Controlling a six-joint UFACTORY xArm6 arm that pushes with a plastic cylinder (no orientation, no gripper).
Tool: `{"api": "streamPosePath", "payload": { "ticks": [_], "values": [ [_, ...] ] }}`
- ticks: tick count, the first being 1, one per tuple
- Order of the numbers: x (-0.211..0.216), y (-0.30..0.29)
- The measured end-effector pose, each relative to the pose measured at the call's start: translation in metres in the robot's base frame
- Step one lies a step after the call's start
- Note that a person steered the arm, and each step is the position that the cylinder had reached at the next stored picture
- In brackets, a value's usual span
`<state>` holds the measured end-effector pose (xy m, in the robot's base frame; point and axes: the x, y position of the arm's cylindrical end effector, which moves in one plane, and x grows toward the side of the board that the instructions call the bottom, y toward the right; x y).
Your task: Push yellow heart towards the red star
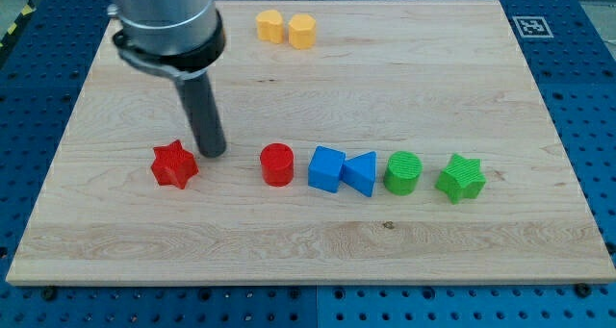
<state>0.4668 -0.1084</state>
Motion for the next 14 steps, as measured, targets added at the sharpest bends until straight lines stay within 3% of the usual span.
{"api": "streamPosePath", "payload": {
  "ticks": [1, 4, 5, 6, 8, 14],
  "values": [
    [-0.041, 0.022],
    [-0.246, -0.012],
    [-0.275, 0.026],
    [-0.273, 0.068],
    [-0.256, 0.039],
    [-0.201, 0.049]
  ]
}}
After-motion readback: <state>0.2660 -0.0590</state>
